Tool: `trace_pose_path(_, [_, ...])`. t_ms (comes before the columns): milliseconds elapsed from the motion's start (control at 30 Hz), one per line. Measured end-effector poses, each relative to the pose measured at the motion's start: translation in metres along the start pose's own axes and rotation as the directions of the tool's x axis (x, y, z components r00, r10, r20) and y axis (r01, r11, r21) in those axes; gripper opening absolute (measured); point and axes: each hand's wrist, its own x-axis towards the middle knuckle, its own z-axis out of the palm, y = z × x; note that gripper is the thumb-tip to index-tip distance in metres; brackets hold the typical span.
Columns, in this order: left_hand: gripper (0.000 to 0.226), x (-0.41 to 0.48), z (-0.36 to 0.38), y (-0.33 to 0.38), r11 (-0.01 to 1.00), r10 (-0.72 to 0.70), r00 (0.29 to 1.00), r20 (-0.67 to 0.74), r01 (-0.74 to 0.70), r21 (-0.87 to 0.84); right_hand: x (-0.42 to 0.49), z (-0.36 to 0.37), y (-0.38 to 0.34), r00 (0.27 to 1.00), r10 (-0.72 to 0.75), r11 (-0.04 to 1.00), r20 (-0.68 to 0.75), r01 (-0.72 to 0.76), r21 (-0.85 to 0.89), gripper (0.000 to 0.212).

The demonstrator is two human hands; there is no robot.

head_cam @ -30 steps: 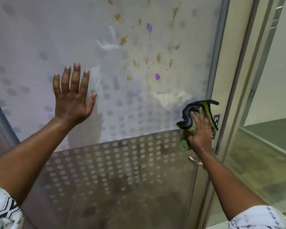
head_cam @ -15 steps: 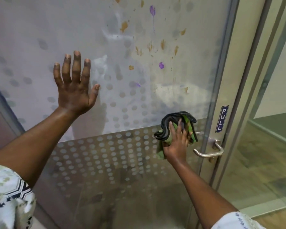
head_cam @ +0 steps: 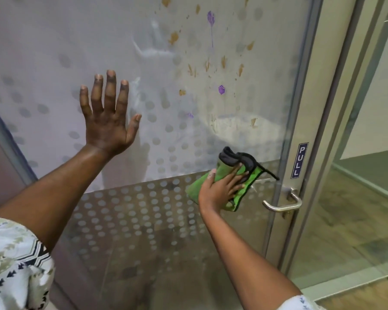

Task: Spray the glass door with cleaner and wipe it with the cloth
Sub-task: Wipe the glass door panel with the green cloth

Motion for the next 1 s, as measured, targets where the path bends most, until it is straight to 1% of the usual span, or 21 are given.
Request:
trace_pose_path(100, [0.078, -0.001, 0.0, 0.001, 1.0, 0.003, 1.0, -0.003, -0.003, -0.005, 0.029, -0.019, -0.009, 0.97, -0.242, 0.967, 0.032, 0.244, -0.079, 0.08])
trace_pose_path(200, [0.078, -0.001, 0.001, 0.001, 1.0, 0.009, 1.0, -0.015, -0.009, -0.005, 0.093, -0.058, -0.032, 0.908, -0.419, 0.903, -0.017, 0.415, -0.109, 0.085])
trace_pose_path(267, [0.078, 0.0, 0.001, 0.0, 1.0, 0.01, 1.0, -0.025, -0.01, 0.006, 0.136, -0.081, -0.059, 0.884, -0.461, 0.883, -0.075, 0.448, -0.143, 0.083])
trace_pose_path(333, [0.078, 0.0, 0.002, 0.0, 1.0, 0.012, 1.0, -0.029, -0.012, 0.007, 0.161, -0.09, -0.087, 0.896, -0.417, 0.907, -0.151, 0.399, -0.134, 0.08])
trace_pose_path(400, [0.078, 0.001, 0.003, 0.0, 1.0, 0.012, 1.0, -0.029, -0.012, 0.012, 0.162, -0.084, -0.109, 0.911, -0.351, 0.936, -0.217, 0.338, -0.094, 0.079])
trace_pose_path(433, [0.078, 0.0, 0.003, 0.001, 1.0, 0.01, 1.0, -0.028, -0.01, 0.016, 0.156, -0.077, -0.115, 0.908, -0.35, 0.937, -0.23, 0.338, -0.089, 0.079])
trace_pose_path(467, [0.078, 0.0, 0.002, 0.002, 1.0, 0.008, 1.0, -0.03, -0.007, 0.021, 0.146, -0.068, -0.117, 0.895, -0.384, 0.923, -0.225, 0.371, -0.099, 0.078])
trace_pose_path(500, [0.078, 0.0, 0.002, 0.002, 1.0, 0.007, 0.999, -0.033, -0.006, 0.025, 0.133, -0.059, -0.113, 0.869, -0.453, 0.891, -0.202, 0.436, -0.124, 0.079])
trace_pose_path(533, [0.078, 0.0, 0.002, 0.002, 1.0, 0.006, 0.999, -0.035, -0.005, 0.029, 0.119, -0.052, -0.106, 0.826, -0.544, 0.837, -0.147, 0.522, -0.165, 0.082])
trace_pose_path(567, [0.078, 0.0, 0.002, 0.001, 1.0, 0.006, 0.999, -0.034, -0.005, 0.031, 0.105, -0.047, -0.094, 0.764, -0.643, 0.753, -0.055, 0.618, -0.225, 0.087])
trace_pose_path(633, [0.078, 0.0, 0.003, 0.001, 0.999, 0.007, 0.999, -0.036, -0.006, 0.031, 0.092, -0.047, -0.068, 0.584, -0.795, 0.505, 0.164, 0.787, -0.354, 0.099])
trace_pose_path(667, [0.078, -0.001, 0.003, 0.001, 1.0, 0.006, 0.999, -0.039, -0.005, 0.03, 0.098, -0.052, -0.06, 0.502, -0.83, 0.385, 0.243, 0.83, -0.403, 0.103])
trace_pose_path(700, [0.078, -0.001, 0.003, 0.001, 1.0, 0.006, 0.999, -0.044, -0.004, 0.029, 0.11, -0.061, -0.059, 0.453, -0.845, 0.309, 0.285, 0.847, -0.432, 0.106])
trace_pose_path(733, [0.079, -0.001, 0.004, 0.0, 0.999, 0.005, 0.999, -0.049, -0.004, 0.032, 0.125, -0.071, -0.066, 0.441, -0.853, 0.288, 0.28, 0.844, -0.453, 0.109])
trace_pose_path(767, [0.079, -0.001, 0.004, 0.0, 0.999, 0.007, 0.999, -0.051, -0.005, 0.035, 0.14, -0.08, -0.079, 0.459, -0.854, 0.311, 0.246, 0.829, -0.464, 0.108])
trace_pose_path(867, [0.079, 0.0, 0.006, 0.0, 0.999, 0.008, 0.998, -0.062, -0.005, 0.037, 0.185, -0.103, -0.145, 0.578, -0.813, 0.495, 0.069, 0.748, -0.442, 0.092])
trace_pose_path(933, [0.08, 0.0, 0.006, 0.0, 0.999, 0.013, 0.997, -0.071, -0.01, 0.039, 0.202, -0.108, -0.193, 0.624, -0.781, 0.588, -0.02, 0.724, -0.36, 0.092])
trace_pose_path(1000, [0.08, 0.0, 0.008, -0.001, 0.999, 0.019, 0.997, -0.079, -0.016, 0.04, 0.201, -0.1, -0.224, 0.657, -0.749, 0.648, -0.09, 0.697, -0.307, 0.094])
